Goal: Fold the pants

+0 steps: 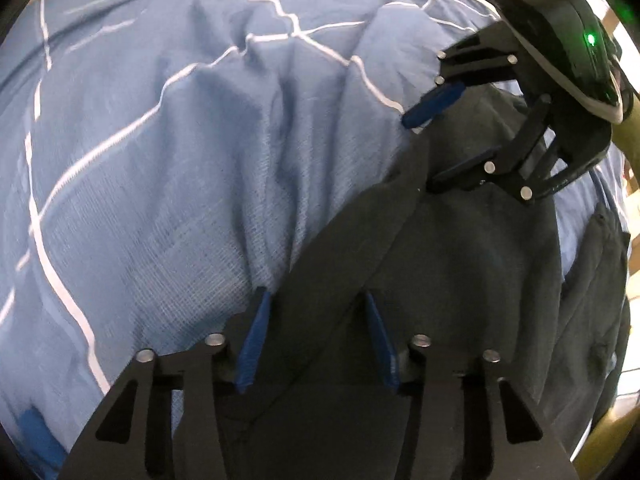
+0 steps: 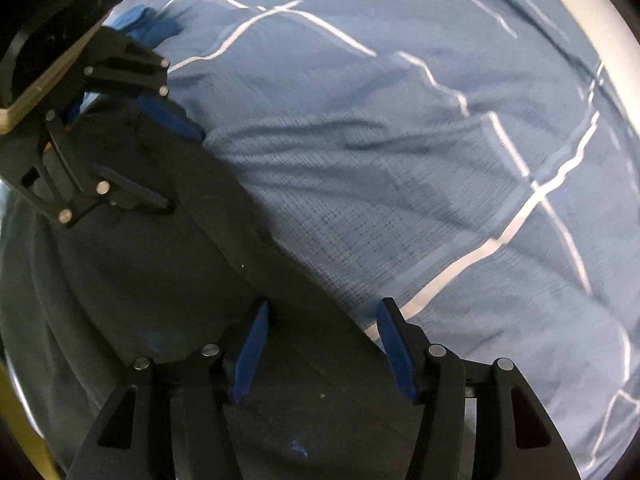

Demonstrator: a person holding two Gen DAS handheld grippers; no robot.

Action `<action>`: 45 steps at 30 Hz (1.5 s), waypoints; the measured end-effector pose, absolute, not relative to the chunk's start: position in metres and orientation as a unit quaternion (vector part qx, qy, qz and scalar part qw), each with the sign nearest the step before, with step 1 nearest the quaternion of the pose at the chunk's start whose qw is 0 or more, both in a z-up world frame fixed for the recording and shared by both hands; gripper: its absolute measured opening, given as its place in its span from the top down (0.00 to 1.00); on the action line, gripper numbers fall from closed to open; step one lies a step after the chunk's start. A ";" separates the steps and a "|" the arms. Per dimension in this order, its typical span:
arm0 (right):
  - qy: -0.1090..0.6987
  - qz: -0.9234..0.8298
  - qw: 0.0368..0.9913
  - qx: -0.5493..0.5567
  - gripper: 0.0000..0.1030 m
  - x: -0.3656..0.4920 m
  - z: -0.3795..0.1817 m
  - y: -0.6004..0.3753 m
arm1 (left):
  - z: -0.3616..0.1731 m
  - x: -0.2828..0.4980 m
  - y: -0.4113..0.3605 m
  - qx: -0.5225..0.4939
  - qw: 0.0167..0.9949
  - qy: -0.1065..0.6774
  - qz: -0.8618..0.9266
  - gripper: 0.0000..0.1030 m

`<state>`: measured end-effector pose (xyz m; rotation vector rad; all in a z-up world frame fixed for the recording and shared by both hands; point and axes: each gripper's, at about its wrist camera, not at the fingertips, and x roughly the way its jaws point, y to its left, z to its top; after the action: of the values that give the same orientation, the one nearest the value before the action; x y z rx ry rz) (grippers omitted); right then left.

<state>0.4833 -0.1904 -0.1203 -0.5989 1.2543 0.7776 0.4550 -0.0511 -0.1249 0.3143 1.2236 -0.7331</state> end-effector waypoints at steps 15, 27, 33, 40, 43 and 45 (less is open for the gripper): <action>0.495 0.295 0.777 -0.253 0.86 0.490 -0.078 -0.190 | -0.096 0.468 -0.053 0.185 0.808 0.511 -0.228 0.92; 0.452 0.197 0.824 -0.278 0.45 0.480 -0.067 -0.200 | -0.071 0.453 -0.062 0.216 0.839 0.470 -0.170 0.49; 0.461 0.134 0.847 -0.227 0.45 0.494 -0.038 -0.272 | -0.040 0.441 -0.110 0.214 0.839 0.452 -0.214 0.49; 0.525 0.121 0.832 -0.131 0.45 0.502 -0.064 -0.345 | -0.043 0.449 -0.177 0.216 0.823 0.459 -0.257 0.49; 0.538 0.112 0.826 -0.126 0.45 0.496 -0.080 -0.357 | -0.051 0.452 -0.193 0.209 0.819 0.467 -0.260 0.49; 0.551 0.106 0.820 -0.116 0.45 0.494 -0.091 -0.368 | -0.057 0.457 -0.202 0.201 0.816 0.474 -0.263 0.49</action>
<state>0.4940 -0.3683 -0.0913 -0.2471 1.1725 0.2260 0.4572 -0.2016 -0.0571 0.4280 1.0116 -0.5608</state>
